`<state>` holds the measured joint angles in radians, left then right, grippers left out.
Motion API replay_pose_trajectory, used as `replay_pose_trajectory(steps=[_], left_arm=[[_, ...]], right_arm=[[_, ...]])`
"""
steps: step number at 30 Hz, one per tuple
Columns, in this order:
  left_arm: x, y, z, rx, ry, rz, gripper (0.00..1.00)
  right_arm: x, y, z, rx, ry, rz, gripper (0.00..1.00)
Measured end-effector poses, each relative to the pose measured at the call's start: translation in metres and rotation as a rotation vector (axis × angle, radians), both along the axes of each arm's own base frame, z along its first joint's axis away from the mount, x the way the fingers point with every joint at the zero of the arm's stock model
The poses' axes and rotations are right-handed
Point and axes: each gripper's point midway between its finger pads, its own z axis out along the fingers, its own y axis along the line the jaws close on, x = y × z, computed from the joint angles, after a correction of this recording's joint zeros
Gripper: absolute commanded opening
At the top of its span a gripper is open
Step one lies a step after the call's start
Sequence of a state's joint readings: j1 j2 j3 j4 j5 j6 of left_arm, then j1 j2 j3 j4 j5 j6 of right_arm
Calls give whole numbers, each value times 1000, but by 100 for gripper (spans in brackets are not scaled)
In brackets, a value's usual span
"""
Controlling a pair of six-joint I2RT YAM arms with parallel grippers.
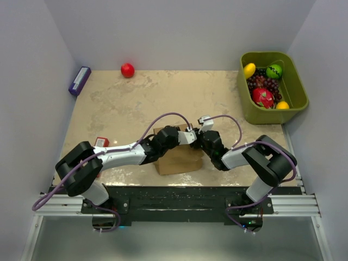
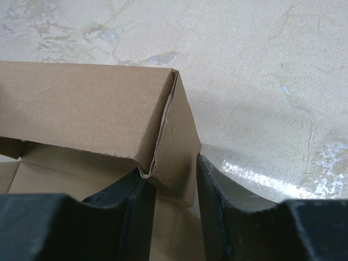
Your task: Fold the paper box
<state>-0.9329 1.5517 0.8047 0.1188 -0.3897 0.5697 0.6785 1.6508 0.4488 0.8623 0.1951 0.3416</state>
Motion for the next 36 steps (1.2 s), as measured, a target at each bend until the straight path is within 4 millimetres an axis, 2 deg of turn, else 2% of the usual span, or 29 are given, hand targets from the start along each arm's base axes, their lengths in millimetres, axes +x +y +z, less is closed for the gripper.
replay_pose_trajectory(steps=[8, 17, 21, 36], left_arm=[[-5, -7, -1, 0, -3, -20, 21], [-6, -13, -2, 12, -20, -13, 9], [-6, -15, -2, 13, -21, -14, 0], [-11, -26, -2, -2, -4, -46, 0]], right_arm=[[7, -7, 0, -10, -12, -54, 15], [12, -13, -1, -38, -11, -98, 1], [11, -14, 0, -56, -1, -120, 0], [-2, -31, 1, -67, 73, -224, 0]])
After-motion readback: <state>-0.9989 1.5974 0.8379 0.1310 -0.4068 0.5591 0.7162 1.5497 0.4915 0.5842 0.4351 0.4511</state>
